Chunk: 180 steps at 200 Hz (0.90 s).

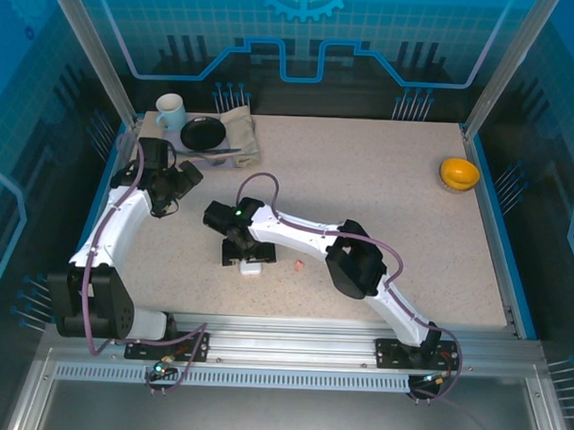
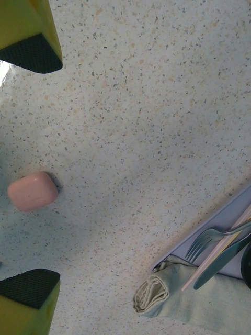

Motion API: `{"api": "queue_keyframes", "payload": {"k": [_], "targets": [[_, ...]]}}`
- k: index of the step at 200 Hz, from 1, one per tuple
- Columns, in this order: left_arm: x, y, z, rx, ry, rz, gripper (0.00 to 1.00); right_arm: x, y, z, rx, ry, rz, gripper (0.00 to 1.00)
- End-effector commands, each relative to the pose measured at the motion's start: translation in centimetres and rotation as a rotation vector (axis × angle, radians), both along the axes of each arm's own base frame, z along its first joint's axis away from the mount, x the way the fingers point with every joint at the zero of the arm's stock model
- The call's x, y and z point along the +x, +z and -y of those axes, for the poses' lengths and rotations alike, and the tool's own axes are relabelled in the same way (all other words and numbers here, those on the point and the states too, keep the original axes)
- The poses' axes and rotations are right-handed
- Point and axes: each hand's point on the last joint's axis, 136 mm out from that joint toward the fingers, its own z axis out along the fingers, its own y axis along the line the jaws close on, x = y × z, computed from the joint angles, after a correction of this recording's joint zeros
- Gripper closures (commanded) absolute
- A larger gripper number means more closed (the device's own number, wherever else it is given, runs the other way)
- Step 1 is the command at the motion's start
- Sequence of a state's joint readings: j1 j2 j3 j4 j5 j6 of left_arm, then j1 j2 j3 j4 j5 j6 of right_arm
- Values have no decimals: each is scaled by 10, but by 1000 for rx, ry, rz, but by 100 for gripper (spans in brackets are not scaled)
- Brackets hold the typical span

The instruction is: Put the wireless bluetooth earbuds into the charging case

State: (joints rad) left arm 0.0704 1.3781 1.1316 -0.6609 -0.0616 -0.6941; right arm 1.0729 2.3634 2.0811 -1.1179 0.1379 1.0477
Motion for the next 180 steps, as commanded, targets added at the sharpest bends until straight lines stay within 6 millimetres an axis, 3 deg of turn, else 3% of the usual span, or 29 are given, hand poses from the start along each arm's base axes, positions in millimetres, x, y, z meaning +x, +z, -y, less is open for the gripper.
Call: {"api": "queue_keyframes", "payload": {"k": [1, 69, 103, 132, 167, 170, 180], "targets": [[3, 8, -1, -19, -3, 14, 1, -12, -14, 2, -55, -9, -41, 15], [3, 13, 1, -33, -9, 37, 1, -16, -33, 5, -100, -16, -53, 22], [2, 15, 2, -34, -12, 44, 1, -16, -33, 4, -88, -11, -51, 34], [1, 14, 4, -45, -20, 45, 1, -14, -24, 3, -61, -21, -32, 44], [2, 14, 9, -67, -39, 57, 1, -7, -6, 11, -34, -47, 17, 46], [2, 13, 10, -70, -42, 57, 1, -5, 5, 11, -11, -53, 32, 46], [2, 14, 13, -84, -54, 65, 1, -1, 15, 15, 6, -66, 51, 46]]}}
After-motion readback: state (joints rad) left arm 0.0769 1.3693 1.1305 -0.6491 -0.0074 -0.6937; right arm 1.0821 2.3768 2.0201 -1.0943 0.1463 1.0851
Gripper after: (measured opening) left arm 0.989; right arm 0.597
